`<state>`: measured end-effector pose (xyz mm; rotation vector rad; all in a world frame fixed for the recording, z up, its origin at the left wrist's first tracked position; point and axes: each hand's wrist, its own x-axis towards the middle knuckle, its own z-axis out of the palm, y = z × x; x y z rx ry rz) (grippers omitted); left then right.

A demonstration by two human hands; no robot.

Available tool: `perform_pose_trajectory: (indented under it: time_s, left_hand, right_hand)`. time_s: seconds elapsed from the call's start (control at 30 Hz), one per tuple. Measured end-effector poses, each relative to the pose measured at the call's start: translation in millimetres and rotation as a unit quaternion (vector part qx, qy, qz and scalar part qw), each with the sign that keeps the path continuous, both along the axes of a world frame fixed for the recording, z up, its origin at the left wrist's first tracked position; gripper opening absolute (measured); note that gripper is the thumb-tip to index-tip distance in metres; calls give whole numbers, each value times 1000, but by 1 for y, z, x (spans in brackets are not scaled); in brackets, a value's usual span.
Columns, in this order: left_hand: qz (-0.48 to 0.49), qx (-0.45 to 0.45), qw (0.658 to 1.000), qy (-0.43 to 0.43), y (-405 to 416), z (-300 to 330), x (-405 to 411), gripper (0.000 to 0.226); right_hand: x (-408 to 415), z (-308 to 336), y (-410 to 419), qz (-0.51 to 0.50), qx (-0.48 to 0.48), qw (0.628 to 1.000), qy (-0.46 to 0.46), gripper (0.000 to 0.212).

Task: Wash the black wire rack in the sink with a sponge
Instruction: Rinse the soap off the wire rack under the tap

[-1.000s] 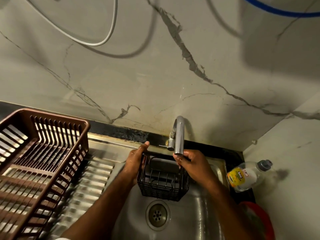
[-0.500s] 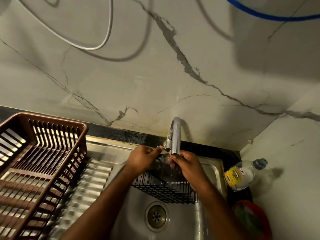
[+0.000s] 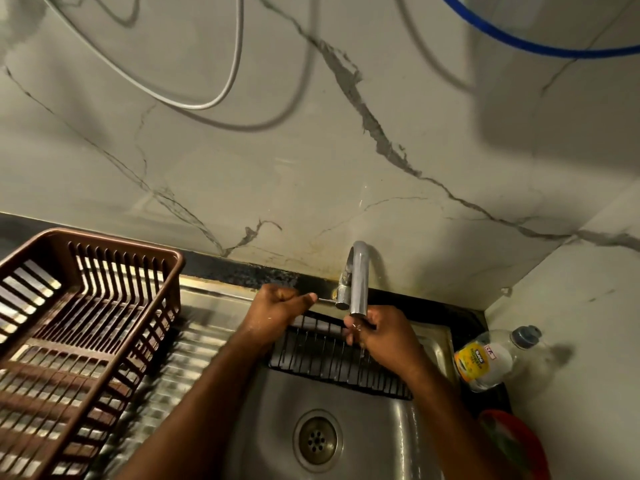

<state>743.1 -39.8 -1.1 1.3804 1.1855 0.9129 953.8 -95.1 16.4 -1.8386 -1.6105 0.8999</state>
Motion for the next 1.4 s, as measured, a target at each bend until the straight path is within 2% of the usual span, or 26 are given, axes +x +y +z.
perform_pose_trajectory:
  time_s: [0.1,0.17,0.23,0.3,0.33,0.4,0.47,0.57,0.67,0.73,0.83,0.9,0.97,1.07,1.13,1.2,1.27,1.33,1.4]
  left_hand:
    - [49,-46,998,-20,4,-10,-19,45]
    - [12,-39,999,33,5,-12,-23,44]
    - [-31,2,984,173,4,-8,-17,50]
    - [-43,47,934,353,-1,-2,-5,56]
    - [-45,65,907,413,-4,-2,2,58]
    - [-54,83,887,452,-11,-6,18,68]
    - [-60,96,889,444,-13,-12,29,78]
    - [-41,43,915,400,-5,-17,23,69]
    - [8,-38,945,324,4,-31,6,67]
    - [29,-52,956,286,9,-40,-3,68]
    - [43,-94,976,192,14,-50,-11,62]
    - [41,-133,985,105,10,-53,-16,59]
    - [23,-153,987,47,2,-49,-13,55]
    - [-48,-98,994,29,-11,-30,12,60]
    - [-65,-69,995,-22,-18,-18,29,62]
    - [-45,-84,992,-84,-18,-10,35,49]
    - [22,-114,988,-106,-13,-5,30,37]
    - [57,-120,986,-101,-7,-11,22,44]
    - [44,-108,989,-85,-4,-10,20,45]
  right_hand:
    - [18,0,-8,24,1,997,-78,23]
    - [17,0,-10,31,-23,992,-119,22]
    - [11,1,-9,9,-20,988,-155,25]
    - [5,5,-5,-6,-11,979,-205,32]
    - [0,9,-3,-4,-11,971,-237,35]
    - [-12,12,1,-3,-11,963,-270,32]
    - [-20,11,2,-16,-8,968,-250,32]
    - [-14,9,0,-18,-19,981,-191,33]
    - [6,10,-2,-8,-4,998,-60,23]
    - [9,11,-4,0,-1,1000,31,21]
    - [0,13,-6,-13,-7,981,192,6]
    - [-4,12,-6,-22,-12,974,227,8]
    - [-8,9,-3,-38,-12,972,231,7]
    - [-19,5,2,-38,-18,979,198,6]
    - [-24,1,3,-34,-24,983,177,8]
    - [-16,0,2,-29,-24,989,140,5]
    - [6,0,-1,-11,5,996,85,14]
    - [22,2,-4,12,30,998,54,24]
    - [23,1,-6,16,33,999,29,30]
